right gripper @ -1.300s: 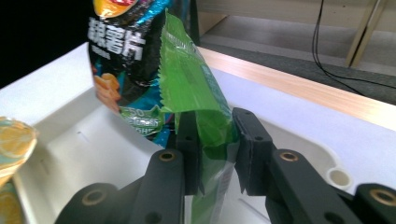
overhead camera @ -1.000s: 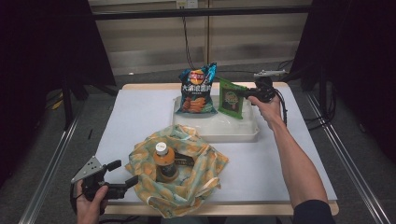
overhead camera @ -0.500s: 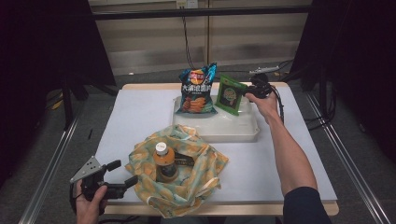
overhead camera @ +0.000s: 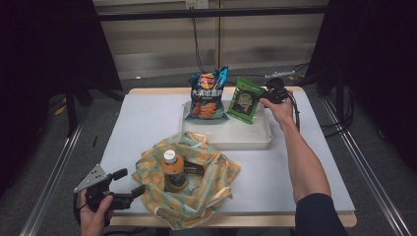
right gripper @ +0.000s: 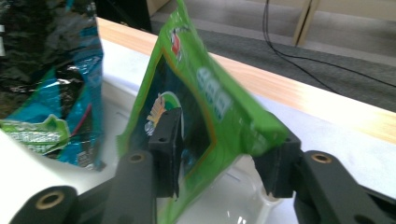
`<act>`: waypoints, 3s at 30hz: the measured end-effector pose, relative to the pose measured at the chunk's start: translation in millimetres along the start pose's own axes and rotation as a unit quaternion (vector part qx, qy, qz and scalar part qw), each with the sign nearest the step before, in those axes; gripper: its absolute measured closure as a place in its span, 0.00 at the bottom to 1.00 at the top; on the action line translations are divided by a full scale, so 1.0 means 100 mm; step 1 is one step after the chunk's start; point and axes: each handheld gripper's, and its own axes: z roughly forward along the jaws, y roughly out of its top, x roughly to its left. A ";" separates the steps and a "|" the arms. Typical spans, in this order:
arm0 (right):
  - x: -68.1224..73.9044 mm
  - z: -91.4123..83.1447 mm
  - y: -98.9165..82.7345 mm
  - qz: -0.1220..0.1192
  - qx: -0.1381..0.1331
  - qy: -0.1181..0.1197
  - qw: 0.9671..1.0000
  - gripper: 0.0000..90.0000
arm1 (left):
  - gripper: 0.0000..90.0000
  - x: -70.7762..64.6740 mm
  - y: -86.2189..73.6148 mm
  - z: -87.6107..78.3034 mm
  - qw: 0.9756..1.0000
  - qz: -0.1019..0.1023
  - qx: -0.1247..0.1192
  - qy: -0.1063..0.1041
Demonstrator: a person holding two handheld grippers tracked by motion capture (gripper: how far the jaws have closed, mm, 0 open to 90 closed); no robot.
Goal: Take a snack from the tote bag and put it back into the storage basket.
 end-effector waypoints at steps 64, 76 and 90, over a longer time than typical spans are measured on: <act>0.51 -0.20 -0.53 -0.024 0.074 0.132 0.988 1.00 | 0.03 0.00 0.02 0.01 1.000 0.003 -0.002 -0.001; 0.48 -0.03 -0.53 -0.024 0.110 0.123 0.986 1.00 | 0.03 -0.01 0.02 0.01 1.000 0.005 -0.001 -0.001; 0.56 0.03 -0.46 -0.044 0.129 0.125 0.983 1.00 | 0.03 -0.02 0.03 0.00 1.000 0.008 0.000 0.004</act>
